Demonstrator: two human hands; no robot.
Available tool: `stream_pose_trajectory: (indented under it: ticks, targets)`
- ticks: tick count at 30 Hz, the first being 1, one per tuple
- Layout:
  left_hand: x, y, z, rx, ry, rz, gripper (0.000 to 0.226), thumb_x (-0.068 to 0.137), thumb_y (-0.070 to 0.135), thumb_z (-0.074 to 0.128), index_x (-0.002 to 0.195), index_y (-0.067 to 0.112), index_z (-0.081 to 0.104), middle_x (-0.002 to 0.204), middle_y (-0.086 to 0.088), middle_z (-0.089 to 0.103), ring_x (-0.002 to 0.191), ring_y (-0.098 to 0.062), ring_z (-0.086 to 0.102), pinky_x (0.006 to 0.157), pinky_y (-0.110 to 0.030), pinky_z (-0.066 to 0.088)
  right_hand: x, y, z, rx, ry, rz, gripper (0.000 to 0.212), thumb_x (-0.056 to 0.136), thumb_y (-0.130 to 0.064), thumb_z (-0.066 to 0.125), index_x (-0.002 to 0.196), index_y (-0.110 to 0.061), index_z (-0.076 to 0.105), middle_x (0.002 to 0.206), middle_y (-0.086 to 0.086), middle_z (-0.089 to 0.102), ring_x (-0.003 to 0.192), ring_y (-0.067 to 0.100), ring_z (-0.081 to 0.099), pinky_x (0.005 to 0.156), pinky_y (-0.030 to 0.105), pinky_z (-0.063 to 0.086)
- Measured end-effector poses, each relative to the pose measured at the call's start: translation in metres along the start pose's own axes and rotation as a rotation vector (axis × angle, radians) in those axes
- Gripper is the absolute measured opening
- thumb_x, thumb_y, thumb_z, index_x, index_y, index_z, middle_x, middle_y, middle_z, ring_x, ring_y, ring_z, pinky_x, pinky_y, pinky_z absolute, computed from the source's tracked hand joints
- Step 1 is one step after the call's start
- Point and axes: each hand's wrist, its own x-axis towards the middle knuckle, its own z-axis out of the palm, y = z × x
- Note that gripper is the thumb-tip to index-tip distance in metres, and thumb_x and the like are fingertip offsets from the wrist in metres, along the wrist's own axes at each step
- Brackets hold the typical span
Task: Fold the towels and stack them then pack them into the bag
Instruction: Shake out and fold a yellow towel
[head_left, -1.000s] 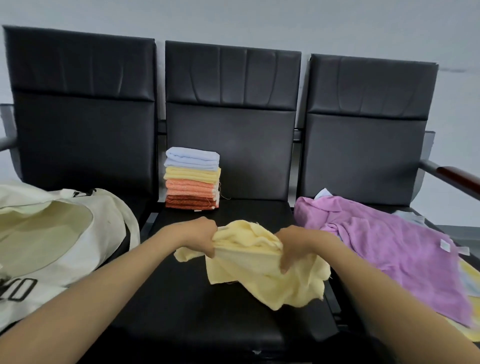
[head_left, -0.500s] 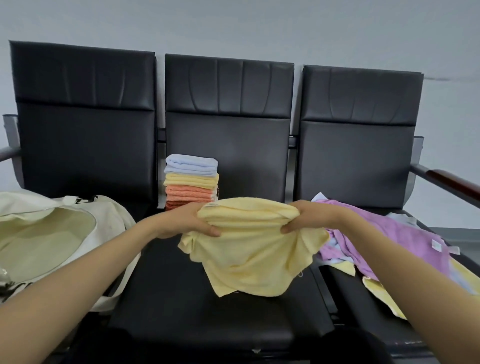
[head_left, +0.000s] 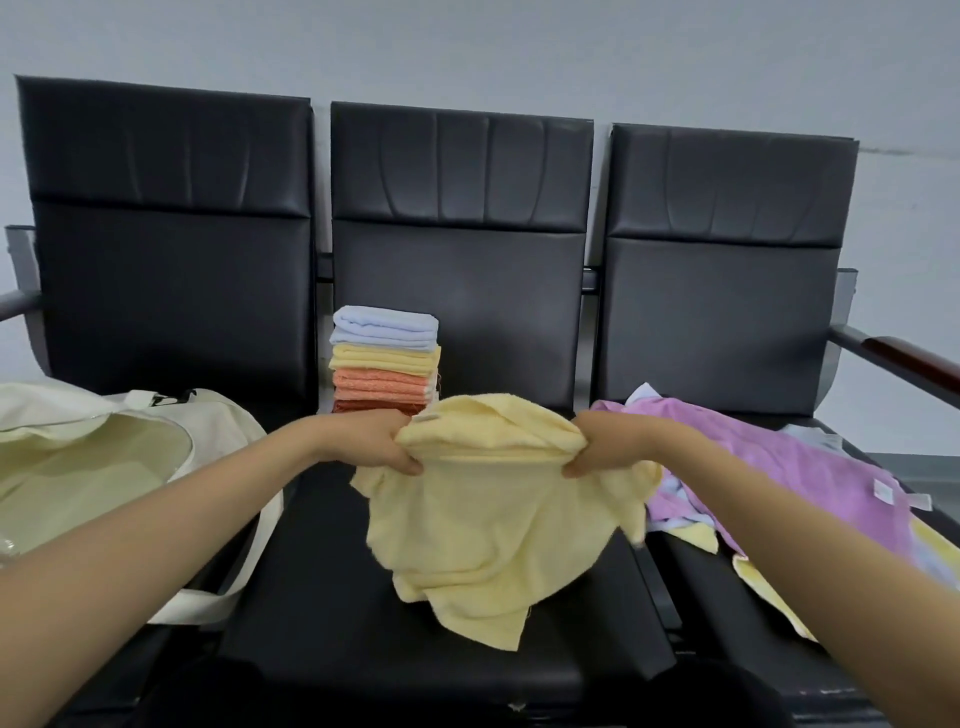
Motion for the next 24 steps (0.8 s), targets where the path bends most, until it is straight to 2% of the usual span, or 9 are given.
stream_pose_trajectory:
  ticks: [3,5,8,11,13,15,17,20,24]
  targets:
    - [-0.001,-0.011,0.011,-0.328,-0.022,0.069,0.028,0.091,0.012,0.064,0.117,0.021,0.06,0.109,0.009,0.069,0.099,-0.002,0.065,0.08,-0.016,0.05,0.004,0.008,0.012,0.328,-0.04,-0.042,0.013,0.088,-0.025,0.066,0.099,-0.026,0.062,0.102,-0.01,0.066,0.102,0.014,0.062,0.091,0.03,0.05]
    - [0.003,-0.017,0.014,-0.369,-0.059,0.069,0.037,0.087,0.017,0.07,0.122,0.021,0.06,0.115,0.006,0.069,0.104,-0.006,0.065,0.083,-0.019,0.051,0.005,0.01,0.016,0.481,-0.049,-0.05,0.012,0.086,-0.029,0.07,0.094,-0.031,0.061,0.098,-0.014,0.067,0.095,0.008,0.063,0.082,0.023,0.051]
    - [0.008,-0.025,0.007,-0.247,-0.162,-0.023,0.045,0.076,0.025,0.08,0.117,0.024,0.061,0.11,0.007,0.07,0.103,-0.009,0.066,0.083,-0.021,0.051,0.012,0.015,0.016,0.599,-0.12,-0.004,0.034,0.075,-0.034,0.081,0.104,-0.027,0.065,0.103,-0.009,0.071,0.097,0.011,0.067,0.089,0.029,0.054]
    - [0.02,-0.033,0.001,-0.012,-0.173,-0.137,0.037,0.073,0.031,0.081,0.106,0.024,0.065,0.104,0.008,0.069,0.098,-0.011,0.065,0.081,-0.022,0.052,0.022,0.016,0.017,0.417,-0.159,0.054,0.041,0.066,-0.033,0.086,0.1,-0.027,0.065,0.096,-0.007,0.073,0.091,0.017,0.069,0.086,0.035,0.056]
    - [0.035,-0.037,-0.002,0.148,-0.018,-0.153,0.028,0.074,0.031,0.077,0.099,0.023,0.066,0.099,0.001,0.069,0.093,-0.019,0.065,0.079,-0.031,0.055,0.036,0.011,0.018,0.173,-0.092,0.105,0.04,0.066,-0.032,0.083,0.099,-0.025,0.062,0.092,-0.003,0.071,0.087,0.023,0.067,0.08,0.039,0.057]
    - [0.048,-0.035,-0.008,0.216,0.24,-0.062,0.008,0.078,0.026,0.062,0.086,0.024,0.061,0.087,0.0,0.065,0.086,-0.028,0.064,0.069,-0.037,0.053,0.051,0.005,0.012,-0.032,0.107,0.155,0.037,0.071,-0.032,0.075,0.103,-0.023,0.058,0.089,-0.004,0.063,0.084,0.021,0.06,0.068,0.031,0.051]
    - [0.056,-0.03,-0.016,0.285,0.517,-0.006,0.005,0.084,0.023,0.05,0.082,0.023,0.054,0.083,0.004,0.061,0.082,-0.024,0.061,0.064,-0.036,0.048,0.064,0.003,0.002,-0.052,0.372,0.201,0.029,0.078,-0.028,0.065,0.103,-0.019,0.052,0.089,-0.002,0.056,0.086,0.026,0.058,0.064,0.031,0.042]
    - [0.065,-0.023,-0.03,0.407,0.878,-0.019,0.003,0.088,0.016,0.05,0.085,0.017,0.051,0.084,0.002,0.059,0.077,-0.024,0.056,0.063,-0.038,0.045,0.079,0.007,-0.016,-0.037,0.674,0.204,0.014,0.084,-0.018,0.05,0.09,-0.019,0.038,0.084,0.002,0.052,0.079,0.031,0.057,0.065,0.035,0.04]
    - [0.07,-0.019,-0.037,0.46,1.033,-0.005,0.014,0.079,0.003,0.054,0.091,0.009,0.056,0.087,-0.008,0.06,0.082,-0.032,0.054,0.066,-0.04,0.039,0.081,0.004,-0.031,-0.221,0.844,0.107,0.016,0.085,-0.006,0.048,0.098,-0.015,0.044,0.091,0.005,0.059,0.079,0.031,0.059,0.065,0.034,0.032]
